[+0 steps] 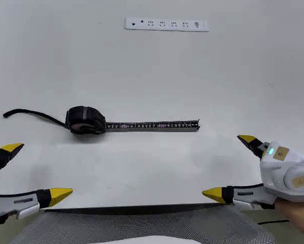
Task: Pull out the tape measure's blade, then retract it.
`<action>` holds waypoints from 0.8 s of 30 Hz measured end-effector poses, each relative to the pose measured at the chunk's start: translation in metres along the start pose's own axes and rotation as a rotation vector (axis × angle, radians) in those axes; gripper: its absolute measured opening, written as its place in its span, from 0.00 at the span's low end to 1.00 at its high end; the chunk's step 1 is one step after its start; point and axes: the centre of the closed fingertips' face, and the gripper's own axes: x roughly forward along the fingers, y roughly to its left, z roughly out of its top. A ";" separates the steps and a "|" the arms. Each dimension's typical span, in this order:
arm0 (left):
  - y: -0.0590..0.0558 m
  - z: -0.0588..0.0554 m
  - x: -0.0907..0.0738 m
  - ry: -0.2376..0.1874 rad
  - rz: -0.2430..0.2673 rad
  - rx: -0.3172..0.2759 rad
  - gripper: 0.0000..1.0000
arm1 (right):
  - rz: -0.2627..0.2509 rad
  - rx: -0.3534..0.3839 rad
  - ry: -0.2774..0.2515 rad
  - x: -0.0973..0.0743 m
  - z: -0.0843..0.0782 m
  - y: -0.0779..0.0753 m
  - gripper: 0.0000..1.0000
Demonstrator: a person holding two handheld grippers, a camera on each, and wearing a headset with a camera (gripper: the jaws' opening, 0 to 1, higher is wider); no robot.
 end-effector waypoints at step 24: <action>0.000 0.000 -0.004 -0.002 0.005 -0.029 0.94 | 0.012 0.026 0.004 0.000 -0.008 0.004 0.99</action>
